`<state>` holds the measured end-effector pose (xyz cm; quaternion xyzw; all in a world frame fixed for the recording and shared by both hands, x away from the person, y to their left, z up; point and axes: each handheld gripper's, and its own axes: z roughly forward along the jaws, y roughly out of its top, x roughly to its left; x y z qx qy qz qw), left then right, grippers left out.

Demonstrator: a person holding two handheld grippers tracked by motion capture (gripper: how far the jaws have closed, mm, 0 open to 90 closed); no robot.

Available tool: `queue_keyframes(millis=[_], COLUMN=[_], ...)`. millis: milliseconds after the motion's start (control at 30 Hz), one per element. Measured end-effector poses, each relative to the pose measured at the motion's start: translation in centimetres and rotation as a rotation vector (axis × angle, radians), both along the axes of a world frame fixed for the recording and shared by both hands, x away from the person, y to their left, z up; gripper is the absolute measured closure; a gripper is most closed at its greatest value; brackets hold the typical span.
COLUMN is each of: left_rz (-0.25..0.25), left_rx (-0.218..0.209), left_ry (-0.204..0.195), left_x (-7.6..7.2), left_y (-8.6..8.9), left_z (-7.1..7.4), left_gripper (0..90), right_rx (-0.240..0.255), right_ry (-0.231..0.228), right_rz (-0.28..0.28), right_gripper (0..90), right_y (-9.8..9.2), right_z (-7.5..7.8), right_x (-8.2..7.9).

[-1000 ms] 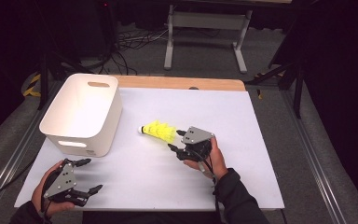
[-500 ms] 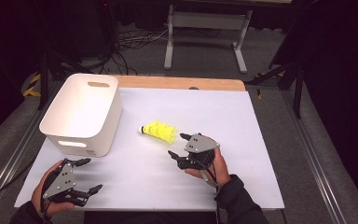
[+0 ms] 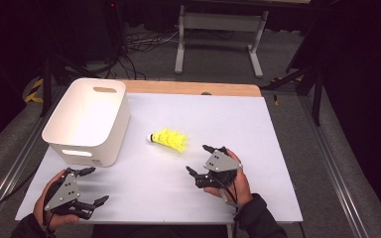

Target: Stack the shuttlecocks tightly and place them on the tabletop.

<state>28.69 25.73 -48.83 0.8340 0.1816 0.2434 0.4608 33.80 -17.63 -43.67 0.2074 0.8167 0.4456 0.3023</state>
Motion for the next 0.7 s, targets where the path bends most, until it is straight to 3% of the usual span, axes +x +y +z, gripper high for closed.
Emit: queue_keyframes(millis=[133,500,700], left_rz=[0.001,0.002,-0.001], left_rx=[0.0,-0.009,-0.007], left_ry=[-0.006,-0.004,-0.006], left_x=[0.0,0.1,0.2], left_y=[0.0,0.0,-0.1], left_z=[0.0,0.0,0.0], left_gripper=[5.9,5.8,5.8], right_rx=[0.009,-0.042,-0.033], right_ry=[0.001,0.008,0.013], right_rz=[-0.007,-0.027,-0.036], right_gripper=[14.7,12.8,12.3], right_y=[-0.6,-1.7,-2.5], right_z=[-0.3,-1.9,-2.6], right_x=[-0.3,-0.9,-1.4])
